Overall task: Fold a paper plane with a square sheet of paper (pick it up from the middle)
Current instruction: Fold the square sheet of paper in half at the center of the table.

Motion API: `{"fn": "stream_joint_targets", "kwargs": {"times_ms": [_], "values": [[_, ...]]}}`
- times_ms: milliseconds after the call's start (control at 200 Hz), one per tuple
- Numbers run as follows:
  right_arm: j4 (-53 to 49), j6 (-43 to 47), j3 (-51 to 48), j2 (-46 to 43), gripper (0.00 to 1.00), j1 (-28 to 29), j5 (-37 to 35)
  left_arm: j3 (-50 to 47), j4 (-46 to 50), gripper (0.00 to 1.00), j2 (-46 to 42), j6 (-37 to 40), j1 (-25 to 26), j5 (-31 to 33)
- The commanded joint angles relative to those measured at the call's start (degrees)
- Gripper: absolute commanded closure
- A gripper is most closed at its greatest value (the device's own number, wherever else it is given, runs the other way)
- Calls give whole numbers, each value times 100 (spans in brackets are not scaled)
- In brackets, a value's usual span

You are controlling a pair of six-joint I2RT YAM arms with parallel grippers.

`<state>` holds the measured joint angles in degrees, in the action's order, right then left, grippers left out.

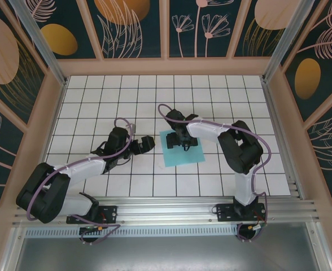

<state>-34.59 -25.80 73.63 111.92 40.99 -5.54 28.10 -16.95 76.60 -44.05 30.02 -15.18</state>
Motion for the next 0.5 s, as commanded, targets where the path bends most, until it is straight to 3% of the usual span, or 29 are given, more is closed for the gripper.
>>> {"fn": "stream_joint_targets", "kwargs": {"times_ms": [0,165,380,495], "values": [[-116,-13,-120,288,10,18,55,96,-103,1,-49,-15,30,-11],[-66,-45,-86,215,11,23,138,128,-57,1,-51,-16,26,-11],[-92,-208,-35,34,21,23,93,126,-11,2,-122,-23,31,14],[-116,-271,-4,-106,31,23,105,126,26,1,-176,-18,25,33]]}}
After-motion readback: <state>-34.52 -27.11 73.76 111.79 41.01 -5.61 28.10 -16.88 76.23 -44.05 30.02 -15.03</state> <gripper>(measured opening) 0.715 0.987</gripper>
